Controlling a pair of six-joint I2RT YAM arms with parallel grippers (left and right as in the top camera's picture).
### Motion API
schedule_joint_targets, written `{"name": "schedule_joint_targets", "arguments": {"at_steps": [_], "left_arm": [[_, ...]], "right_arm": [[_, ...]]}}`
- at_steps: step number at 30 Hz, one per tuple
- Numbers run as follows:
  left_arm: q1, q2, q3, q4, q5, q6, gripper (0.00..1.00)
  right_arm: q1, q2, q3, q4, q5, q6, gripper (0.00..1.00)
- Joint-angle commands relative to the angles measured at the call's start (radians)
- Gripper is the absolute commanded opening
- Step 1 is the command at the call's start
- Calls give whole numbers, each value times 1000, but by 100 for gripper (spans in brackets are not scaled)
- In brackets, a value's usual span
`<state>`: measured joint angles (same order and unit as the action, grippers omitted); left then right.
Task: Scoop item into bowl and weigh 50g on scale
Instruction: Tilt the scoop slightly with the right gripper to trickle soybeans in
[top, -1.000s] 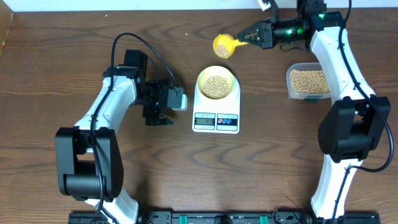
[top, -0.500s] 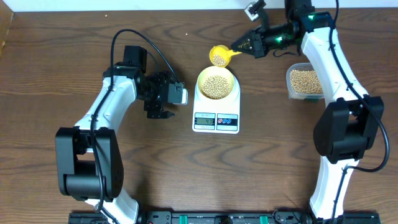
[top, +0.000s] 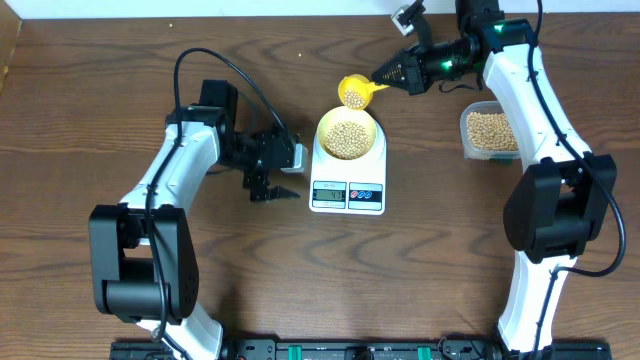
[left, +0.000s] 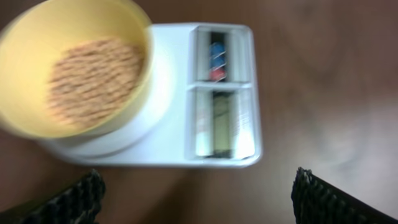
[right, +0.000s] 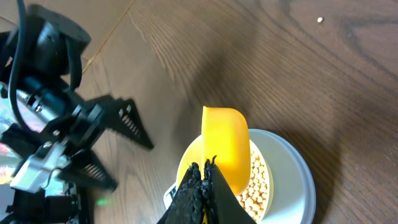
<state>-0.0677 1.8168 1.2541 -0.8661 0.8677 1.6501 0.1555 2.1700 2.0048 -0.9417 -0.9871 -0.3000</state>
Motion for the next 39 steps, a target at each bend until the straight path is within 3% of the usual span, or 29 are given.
{"name": "schedule_joint_targets", "arguments": {"at_steps": [1,6,14,20,30,39], "left_arm": [[3,-8,-2,-86,120,10,98],[3,-8,-2,-117,172,13,98],[3,-7,-6,-159,110,13,98],[3,-7,-26,-165,66,130,98],[3,-7,-26,-165,62,130,98],[3,-7,-26,-165,62,130,98]], "right_arm": [[8,-18,-2,-2,-10,-20,1],[10,-18,-2,-21,-25,-61,1],[12,-18,-2,-36,-28,-145,1],[14,-18,-2,-35,-25,-188,1],[26,-18,-2,-35,-24,-190,1],[46,-18,-2,-40,-11,-332,1]]}}
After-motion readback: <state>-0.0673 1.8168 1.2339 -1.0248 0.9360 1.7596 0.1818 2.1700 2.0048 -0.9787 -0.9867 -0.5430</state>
